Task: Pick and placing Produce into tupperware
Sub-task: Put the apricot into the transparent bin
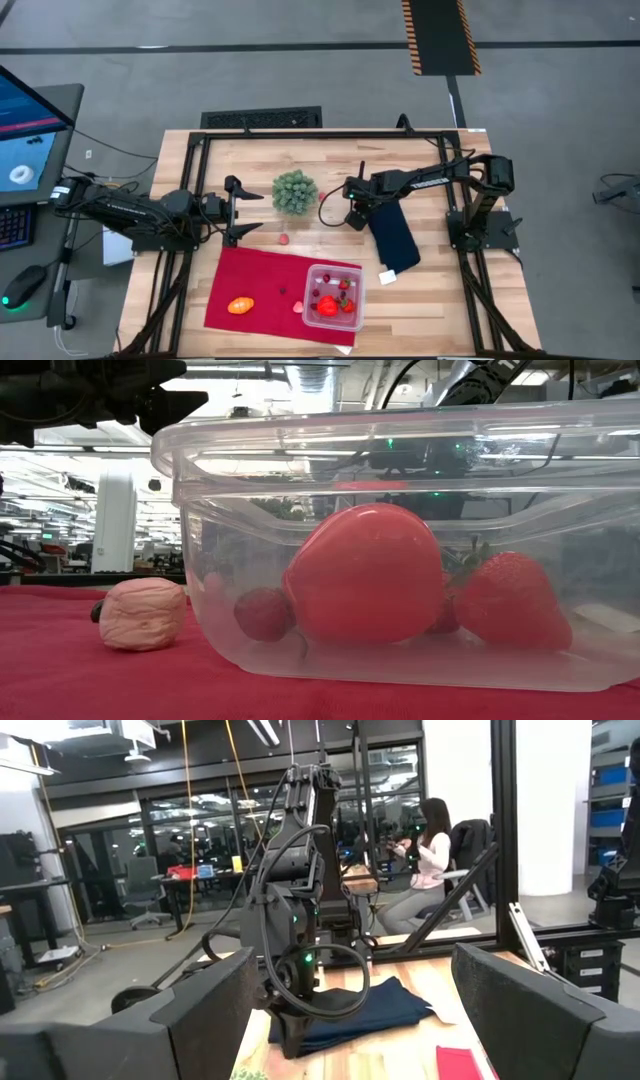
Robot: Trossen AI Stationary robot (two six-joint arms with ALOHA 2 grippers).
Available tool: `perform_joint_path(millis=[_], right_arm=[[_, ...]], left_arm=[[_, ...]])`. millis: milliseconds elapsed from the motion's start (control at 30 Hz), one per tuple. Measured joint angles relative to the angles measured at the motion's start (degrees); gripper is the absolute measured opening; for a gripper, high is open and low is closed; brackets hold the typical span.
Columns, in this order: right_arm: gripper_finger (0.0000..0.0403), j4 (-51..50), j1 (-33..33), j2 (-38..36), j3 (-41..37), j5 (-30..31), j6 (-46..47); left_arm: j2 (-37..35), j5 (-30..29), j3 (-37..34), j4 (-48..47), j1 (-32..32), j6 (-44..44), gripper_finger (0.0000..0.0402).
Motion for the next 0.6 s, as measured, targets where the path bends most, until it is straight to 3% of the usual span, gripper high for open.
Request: perform_joint_path(millis=[133,600], right_arm=[[0.0013,0.13,0.02,0.00,0.00,0.00,-1.31],[0.0089,0.44,-0.26,0.02,6.04,-0.02,-9.90]], left_arm=[[-0.01,0.00,0.00,-0.37,0.01,0.02,0.0326],[0.00,-0.02,0.00,-0.59,0.01,0.04,0.0326]])
